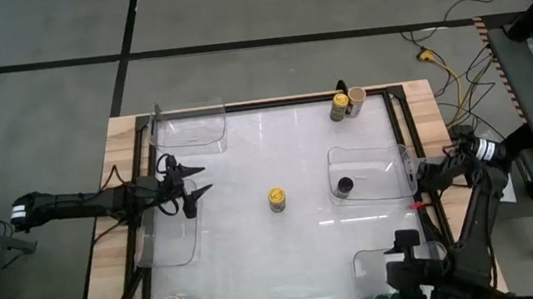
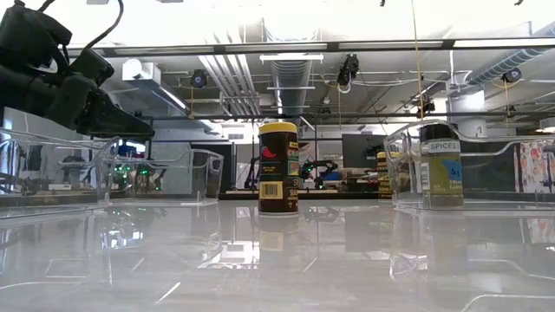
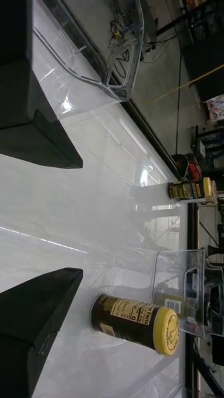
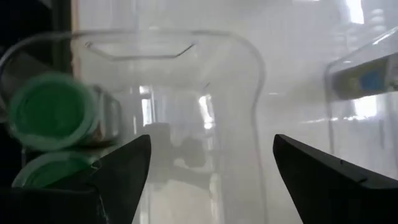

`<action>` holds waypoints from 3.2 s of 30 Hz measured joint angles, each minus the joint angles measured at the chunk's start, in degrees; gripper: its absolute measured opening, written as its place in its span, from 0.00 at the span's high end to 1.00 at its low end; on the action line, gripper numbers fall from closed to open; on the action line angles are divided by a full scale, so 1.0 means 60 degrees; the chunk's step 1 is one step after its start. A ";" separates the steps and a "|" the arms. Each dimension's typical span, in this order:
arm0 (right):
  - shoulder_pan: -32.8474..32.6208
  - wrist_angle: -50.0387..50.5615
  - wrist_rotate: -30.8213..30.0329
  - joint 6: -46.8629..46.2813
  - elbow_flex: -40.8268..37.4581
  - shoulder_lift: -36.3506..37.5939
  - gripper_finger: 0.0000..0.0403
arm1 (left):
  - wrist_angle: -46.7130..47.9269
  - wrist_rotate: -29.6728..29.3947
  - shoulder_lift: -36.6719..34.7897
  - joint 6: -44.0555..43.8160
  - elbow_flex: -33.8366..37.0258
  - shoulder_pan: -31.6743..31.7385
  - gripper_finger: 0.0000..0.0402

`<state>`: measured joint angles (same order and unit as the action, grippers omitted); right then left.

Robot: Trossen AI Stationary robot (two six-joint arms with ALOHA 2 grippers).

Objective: Sort spices by type
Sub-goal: Put the bottom yellow seasoning bottle into the top transparent bin

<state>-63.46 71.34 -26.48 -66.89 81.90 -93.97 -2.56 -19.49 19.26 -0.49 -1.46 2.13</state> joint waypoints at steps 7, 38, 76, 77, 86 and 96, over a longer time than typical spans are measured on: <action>0.0830 0.0329 -0.0520 0.0515 0.0023 0.0630 0.21 | -0.0002 0.0000 -0.0003 0.0000 -0.0001 -0.0002 0.35; 0.5438 -0.6079 -0.1350 0.6371 0.0088 0.0870 0.37 | -0.0002 0.0000 0.0001 0.0001 0.0000 -0.0003 0.35; 0.6793 -0.6727 -0.0600 1.1223 0.0087 0.0332 0.31 | -0.2168 -0.0454 0.0008 0.3428 -0.0003 0.0011 0.35; 0.6811 -0.6727 -0.0603 1.1349 0.0087 0.0332 0.32 | -0.2411 -0.0277 0.0009 0.2573 -0.0003 0.0011 0.35; 0.7150 -0.6122 -0.0667 1.1966 0.0212 0.0465 0.36 | -0.3701 -0.0252 0.0103 -0.2627 -0.0003 0.0025 0.35; 0.7121 -0.4598 -0.1510 1.2060 0.0530 0.1124 0.32 | -0.4940 0.0499 0.1698 -0.3646 -0.1350 -0.0291 0.35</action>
<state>-20.73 43.75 -35.53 5.47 85.08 -87.23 -32.20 -16.49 29.45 -22.37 -9.56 0.38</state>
